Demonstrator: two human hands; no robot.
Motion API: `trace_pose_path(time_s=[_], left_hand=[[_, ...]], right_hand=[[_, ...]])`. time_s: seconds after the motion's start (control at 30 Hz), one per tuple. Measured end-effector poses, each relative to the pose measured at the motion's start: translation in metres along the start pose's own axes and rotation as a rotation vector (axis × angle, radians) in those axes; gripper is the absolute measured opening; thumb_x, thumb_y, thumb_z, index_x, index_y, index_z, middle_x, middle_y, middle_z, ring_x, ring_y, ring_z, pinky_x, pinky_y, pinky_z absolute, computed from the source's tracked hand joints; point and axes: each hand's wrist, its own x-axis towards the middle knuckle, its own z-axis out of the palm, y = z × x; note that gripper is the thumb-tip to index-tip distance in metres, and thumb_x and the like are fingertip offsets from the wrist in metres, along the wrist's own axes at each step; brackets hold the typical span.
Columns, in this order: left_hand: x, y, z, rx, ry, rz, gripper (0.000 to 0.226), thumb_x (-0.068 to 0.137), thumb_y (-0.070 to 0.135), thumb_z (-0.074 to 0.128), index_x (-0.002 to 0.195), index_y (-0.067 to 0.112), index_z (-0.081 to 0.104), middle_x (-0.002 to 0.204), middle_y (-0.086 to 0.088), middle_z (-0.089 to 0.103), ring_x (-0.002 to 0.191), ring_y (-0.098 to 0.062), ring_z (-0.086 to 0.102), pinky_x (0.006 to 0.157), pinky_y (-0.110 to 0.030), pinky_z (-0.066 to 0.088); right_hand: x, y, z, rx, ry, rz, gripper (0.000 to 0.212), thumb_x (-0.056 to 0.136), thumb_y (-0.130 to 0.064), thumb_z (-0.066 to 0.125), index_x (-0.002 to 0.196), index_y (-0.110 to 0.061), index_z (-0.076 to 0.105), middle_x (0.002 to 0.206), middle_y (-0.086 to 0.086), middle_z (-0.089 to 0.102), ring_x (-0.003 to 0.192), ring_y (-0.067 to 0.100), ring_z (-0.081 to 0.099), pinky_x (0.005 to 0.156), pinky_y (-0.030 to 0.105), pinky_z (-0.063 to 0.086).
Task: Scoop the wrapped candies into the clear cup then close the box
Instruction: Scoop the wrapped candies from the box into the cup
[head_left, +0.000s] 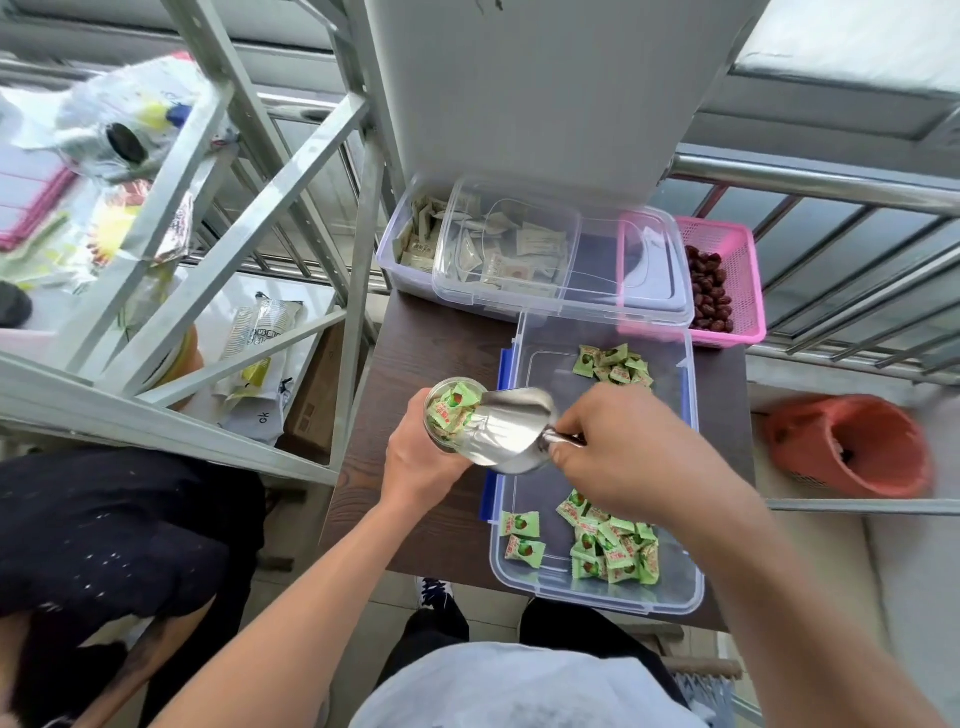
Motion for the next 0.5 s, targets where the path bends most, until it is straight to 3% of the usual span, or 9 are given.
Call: trace_pose_path(time_s=[0.07, 0.17, 0.33, 0.5], left_hand=[[0.0, 0.001, 0.0, -0.001, -0.003, -0.003, 0.063, 0.068, 0.032, 0.088, 0.117, 0.045, 0.05, 0.101, 0.02, 0.067, 0.093, 0.01, 0.061, 0.076, -0.014, 0.047], [-0.001, 0.001, -0.001, -0.017, -0.001, 0.002, 0.06, 0.069, 0.033, 0.086, 0.116, 0.045, 0.052, 0.101, 0.019, 0.068, 0.092, 0.006, 0.063, 0.078, -0.02, 0.051], [-0.002, 0.002, -0.001, -0.023, 0.015, 0.04, 0.067, 0.066, 0.032, 0.09, 0.109, 0.06, 0.047, 0.104, 0.023, 0.067, 0.096, 0.005, 0.062, 0.082, -0.022, 0.051], [0.0, -0.001, -0.001, -0.031, 0.008, 0.054, 0.076, 0.063, 0.03, 0.095, 0.116, 0.056, 0.047, 0.109, 0.023, 0.067, 0.103, 0.003, 0.063, 0.087, -0.021, 0.052]], right_hand=[[0.005, -0.004, 0.007, -0.025, -0.003, 0.016, 0.02, 0.088, -0.022, 0.055, 0.073, -0.011, 0.061, 0.061, 0.007, 0.054, 0.053, 0.024, 0.05, 0.047, 0.028, 0.037], [0.009, -0.012, 0.01, -0.046, 0.003, 0.026, 0.025, 0.086, -0.02, 0.056, 0.063, -0.016, 0.046, 0.059, 0.003, 0.045, 0.051, 0.021, 0.044, 0.046, 0.026, 0.031], [0.025, -0.02, 0.017, -0.039, 0.001, 0.032, 0.03, 0.084, -0.02, 0.056, 0.061, -0.016, 0.038, 0.064, 0.004, 0.043, 0.058, 0.027, 0.047, 0.051, 0.028, 0.033], [0.026, -0.001, 0.009, 0.054, 0.033, 0.028, 0.032, 0.087, -0.022, 0.057, 0.058, -0.01, 0.052, 0.053, 0.005, 0.048, 0.054, 0.025, 0.049, 0.047, 0.028, 0.033]])
